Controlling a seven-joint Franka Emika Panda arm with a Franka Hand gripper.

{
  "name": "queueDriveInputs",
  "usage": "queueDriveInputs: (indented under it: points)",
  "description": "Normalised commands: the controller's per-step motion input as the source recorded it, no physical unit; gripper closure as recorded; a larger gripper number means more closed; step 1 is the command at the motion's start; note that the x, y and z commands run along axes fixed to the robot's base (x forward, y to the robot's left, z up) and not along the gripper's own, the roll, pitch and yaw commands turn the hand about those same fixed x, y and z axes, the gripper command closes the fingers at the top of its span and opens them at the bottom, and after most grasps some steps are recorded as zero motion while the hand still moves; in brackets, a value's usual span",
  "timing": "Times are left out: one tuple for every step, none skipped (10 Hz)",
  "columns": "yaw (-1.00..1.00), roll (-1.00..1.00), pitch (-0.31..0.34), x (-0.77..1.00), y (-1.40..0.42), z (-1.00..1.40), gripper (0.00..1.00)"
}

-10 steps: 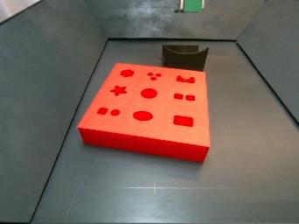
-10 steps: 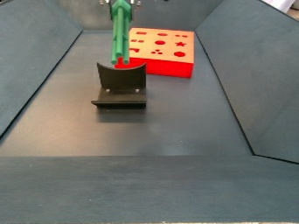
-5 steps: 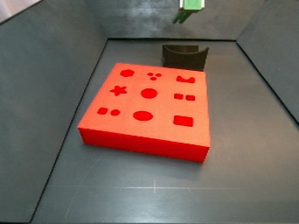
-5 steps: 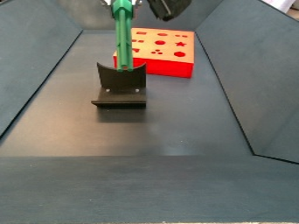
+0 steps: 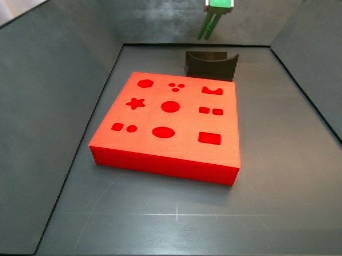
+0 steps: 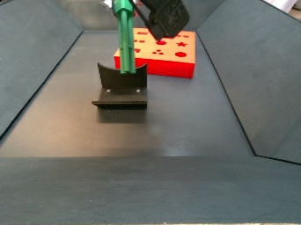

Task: Pick up the 3 prong object. Move up. Place the 3 prong object on the fixture. Regrasp the 3 prong object. Move to above the board. Insert the 3 prong object.
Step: Place the 3 prong object on the fixture.

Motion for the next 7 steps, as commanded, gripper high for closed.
queueDriveInputs:
  points:
    - [-0.15, -0.20, -0.016, 0.06, 0.03, 0.00, 1.00]
    - [-0.25, -0.16, 0.063, 0.09, 0.12, -1.00, 1.00]
    - [-0.23, -0.14, 0.044, 0.09, 0.12, -1.00, 1.00]
    - [-0.21, -0.13, 0.018, 0.11, 0.12, -1.00, 1.00]
    - [-0.18, -0.11, -0.021, 0.12, 0.11, -1.00, 1.00]
    - [-0.16, -0.10, -0.041, 0.12, 0.11, -1.00, 1.00]
    - [-0.12, -0.08, -0.076, 0.11, 0.09, -0.87, 1.00]
